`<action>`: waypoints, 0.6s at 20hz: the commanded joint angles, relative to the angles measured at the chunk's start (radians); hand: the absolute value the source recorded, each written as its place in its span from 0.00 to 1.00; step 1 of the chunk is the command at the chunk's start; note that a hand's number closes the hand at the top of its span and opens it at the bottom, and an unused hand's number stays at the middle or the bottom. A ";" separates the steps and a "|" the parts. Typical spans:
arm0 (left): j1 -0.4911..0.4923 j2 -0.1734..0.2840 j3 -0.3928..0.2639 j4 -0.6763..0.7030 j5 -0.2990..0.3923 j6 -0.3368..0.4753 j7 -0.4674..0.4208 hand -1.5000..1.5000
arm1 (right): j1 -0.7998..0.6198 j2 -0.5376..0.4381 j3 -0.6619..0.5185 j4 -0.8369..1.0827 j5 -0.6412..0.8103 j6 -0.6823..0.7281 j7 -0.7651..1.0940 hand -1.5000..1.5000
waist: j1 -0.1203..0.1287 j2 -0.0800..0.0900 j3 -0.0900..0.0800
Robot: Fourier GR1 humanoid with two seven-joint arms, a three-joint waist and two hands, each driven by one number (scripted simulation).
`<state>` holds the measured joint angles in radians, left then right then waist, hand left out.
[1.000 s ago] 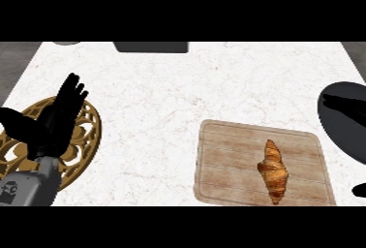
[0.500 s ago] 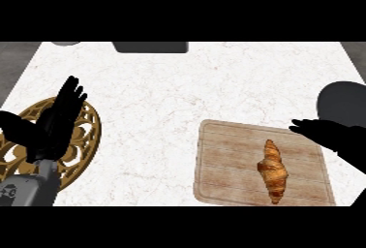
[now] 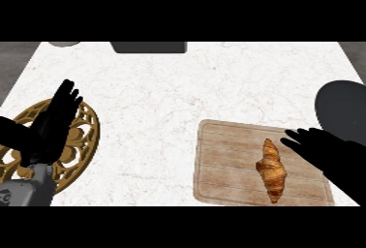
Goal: Pick the croissant from the cutting board and place it in the pan
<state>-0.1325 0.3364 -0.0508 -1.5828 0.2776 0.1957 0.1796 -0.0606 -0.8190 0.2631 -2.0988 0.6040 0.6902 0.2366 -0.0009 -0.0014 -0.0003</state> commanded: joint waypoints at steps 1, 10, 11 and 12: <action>-0.030 -0.026 -0.003 -0.044 -0.021 0.032 0.074 0.50 | -0.016 0.112 0.063 -0.076 0.065 0.048 0.137 0.00 | 0.001 0.000 0.000; -0.053 -0.068 0.054 0.073 -0.050 -0.045 -0.027 0.50 | -0.093 0.256 0.114 0.080 0.209 0.081 0.092 0.00 | 0.002 0.002 0.000; -0.056 -0.056 0.037 0.027 -0.068 -0.029 0.047 0.50 | -0.060 0.261 0.103 0.017 0.198 0.127 0.146 0.00 | 0.000 0.001 0.000; -0.036 -0.060 0.057 0.050 -0.051 -0.062 -0.007 0.50 | -0.079 0.248 0.111 0.138 0.259 0.027 0.037 0.00 | 0.003 0.002 0.000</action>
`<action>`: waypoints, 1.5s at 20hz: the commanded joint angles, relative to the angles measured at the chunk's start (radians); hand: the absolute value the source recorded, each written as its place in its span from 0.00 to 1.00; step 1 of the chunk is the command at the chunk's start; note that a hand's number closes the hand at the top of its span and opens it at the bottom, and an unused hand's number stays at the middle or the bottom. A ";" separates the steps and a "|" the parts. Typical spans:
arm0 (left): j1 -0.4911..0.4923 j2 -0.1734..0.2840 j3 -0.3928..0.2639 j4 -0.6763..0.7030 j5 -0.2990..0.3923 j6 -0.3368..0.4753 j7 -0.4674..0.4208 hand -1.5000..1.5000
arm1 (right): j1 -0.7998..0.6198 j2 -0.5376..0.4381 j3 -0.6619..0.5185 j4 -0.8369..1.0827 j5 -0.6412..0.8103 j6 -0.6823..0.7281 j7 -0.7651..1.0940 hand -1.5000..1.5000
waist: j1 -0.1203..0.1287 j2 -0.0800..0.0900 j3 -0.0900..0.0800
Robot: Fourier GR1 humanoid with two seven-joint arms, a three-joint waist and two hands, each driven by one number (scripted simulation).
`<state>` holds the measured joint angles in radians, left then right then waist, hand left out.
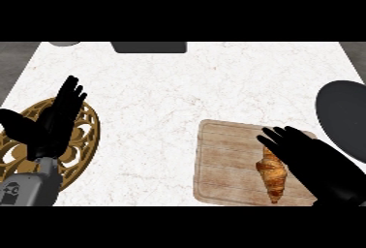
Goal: Pick the croissant from the cutting board and place it in the pan
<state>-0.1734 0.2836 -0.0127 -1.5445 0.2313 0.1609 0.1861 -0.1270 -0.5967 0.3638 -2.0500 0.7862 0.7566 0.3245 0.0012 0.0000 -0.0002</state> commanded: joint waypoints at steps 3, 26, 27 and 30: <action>0.048 0.026 0.050 -0.078 0.014 -0.049 0.048 0.50 | 0.003 0.076 0.024 0.075 0.109 -0.011 0.015 0.00 | 0.001 -0.001 0.000; 0.032 -0.087 0.077 -0.062 -0.075 -0.076 0.030 0.50 | -0.092 0.238 -0.024 0.525 0.327 -0.188 -0.262 0.00 | 0.003 0.000 0.000; 0.030 -0.045 0.114 -0.065 -0.042 -0.123 0.061 0.50 | -0.044 0.254 -0.018 0.470 0.323 -0.185 -0.248 0.00 | 0.001 0.000 0.000; 0.073 -0.110 0.056 -0.126 -0.108 -0.062 0.077 0.50 | -0.044 0.225 -0.041 0.488 0.336 -0.164 -0.308 0.00 | 0.001 0.000 0.000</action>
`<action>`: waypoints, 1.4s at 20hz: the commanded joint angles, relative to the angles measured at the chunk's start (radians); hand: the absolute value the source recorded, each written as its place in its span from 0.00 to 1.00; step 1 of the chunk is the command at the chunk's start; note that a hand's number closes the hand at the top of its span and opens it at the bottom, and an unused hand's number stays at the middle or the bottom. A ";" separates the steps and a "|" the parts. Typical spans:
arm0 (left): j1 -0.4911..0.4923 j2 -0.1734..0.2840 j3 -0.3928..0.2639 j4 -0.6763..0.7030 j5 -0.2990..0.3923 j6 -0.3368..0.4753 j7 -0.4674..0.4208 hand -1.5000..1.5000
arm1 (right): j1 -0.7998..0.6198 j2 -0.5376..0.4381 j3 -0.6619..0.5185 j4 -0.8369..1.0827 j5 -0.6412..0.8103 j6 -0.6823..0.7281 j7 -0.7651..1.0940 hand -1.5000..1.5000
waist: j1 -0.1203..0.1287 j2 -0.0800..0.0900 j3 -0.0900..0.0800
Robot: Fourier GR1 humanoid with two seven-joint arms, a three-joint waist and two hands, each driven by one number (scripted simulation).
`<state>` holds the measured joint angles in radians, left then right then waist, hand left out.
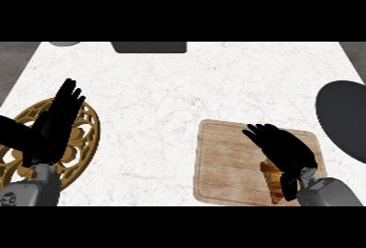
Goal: Pick the croissant from the cutting board and place it in the pan
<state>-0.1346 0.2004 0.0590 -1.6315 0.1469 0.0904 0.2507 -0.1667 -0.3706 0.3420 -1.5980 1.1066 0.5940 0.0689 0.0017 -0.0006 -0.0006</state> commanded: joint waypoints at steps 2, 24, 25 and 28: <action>-0.088 -0.010 0.016 0.075 -0.014 0.004 0.000 0.50 | -0.002 0.005 0.023 0.087 0.040 -0.101 -0.112 1.00 | -0.003 0.002 0.001; -0.040 0.028 0.091 0.073 -0.009 -0.040 -0.030 0.50 | 0.354 -0.114 -0.175 -0.360 -0.048 -0.276 -0.303 1.00 | -0.042 -0.006 0.000; 0.056 -0.027 0.035 0.003 -0.046 -0.009 -0.046 0.50 | 0.451 -0.135 -0.196 -0.385 -0.054 -0.339 -0.338 1.00 | -0.042 -0.010 0.001; 0.036 -0.004 0.064 0.024 -0.021 -0.029 -0.038 0.50 | 0.516 -0.163 -0.303 -0.499 -0.086 -0.450 -0.408 1.00 | -0.047 -0.010 0.001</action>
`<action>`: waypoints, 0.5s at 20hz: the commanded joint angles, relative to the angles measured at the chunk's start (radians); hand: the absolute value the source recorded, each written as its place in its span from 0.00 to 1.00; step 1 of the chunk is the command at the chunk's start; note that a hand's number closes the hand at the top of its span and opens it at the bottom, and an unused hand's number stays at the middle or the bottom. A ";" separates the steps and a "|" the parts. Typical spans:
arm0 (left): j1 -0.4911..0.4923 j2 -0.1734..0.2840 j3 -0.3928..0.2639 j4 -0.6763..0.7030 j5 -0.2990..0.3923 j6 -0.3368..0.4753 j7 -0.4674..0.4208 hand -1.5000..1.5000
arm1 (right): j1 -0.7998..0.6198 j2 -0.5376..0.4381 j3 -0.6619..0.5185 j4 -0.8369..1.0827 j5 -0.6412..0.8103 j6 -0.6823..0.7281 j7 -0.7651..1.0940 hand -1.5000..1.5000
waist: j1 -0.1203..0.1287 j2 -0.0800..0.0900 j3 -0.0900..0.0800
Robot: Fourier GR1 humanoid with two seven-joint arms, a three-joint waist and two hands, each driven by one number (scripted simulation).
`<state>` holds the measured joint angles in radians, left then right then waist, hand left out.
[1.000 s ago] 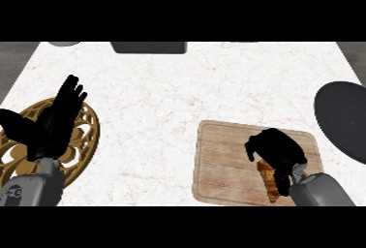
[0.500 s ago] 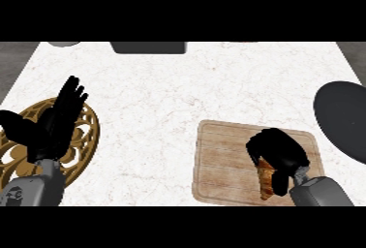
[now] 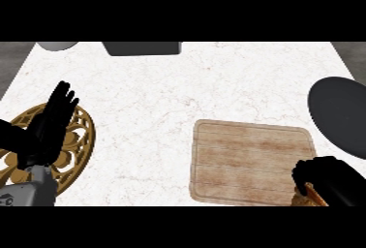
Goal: Pick the croissant from the cutting board and place it in the pan
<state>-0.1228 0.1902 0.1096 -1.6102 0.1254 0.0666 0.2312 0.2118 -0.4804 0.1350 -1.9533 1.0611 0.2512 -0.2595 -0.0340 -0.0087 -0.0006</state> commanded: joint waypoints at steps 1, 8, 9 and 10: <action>-0.034 0.000 0.005 -0.003 -0.007 0.024 0.034 0.50 | 0.121 -0.048 -0.140 -0.181 -0.061 -0.122 -0.078 1.00 | -0.020 -0.002 0.001; 0.001 0.001 0.006 -0.002 0.005 -0.009 0.006 0.50 | 0.282 -0.025 -0.426 -0.499 -0.304 -0.038 -0.092 1.00 | 0.003 0.002 0.000; -0.037 -0.006 -0.001 -0.005 -0.006 0.015 0.034 0.50 | 0.234 -0.043 -0.497 -0.499 -0.394 0.024 -0.070 1.00 | 0.007 0.003 0.000; -0.016 0.011 0.006 -0.010 0.007 -0.013 0.038 0.50 | 0.233 -0.017 -0.496 -0.516 -0.395 0.050 -0.041 1.00 | 0.012 0.004 0.000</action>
<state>-0.1360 0.1901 0.1142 -1.6100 0.1281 0.0652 0.2463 0.4004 -0.5134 -0.2287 -2.3188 0.8300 0.2174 -0.3385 -0.0345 -0.0076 -0.0008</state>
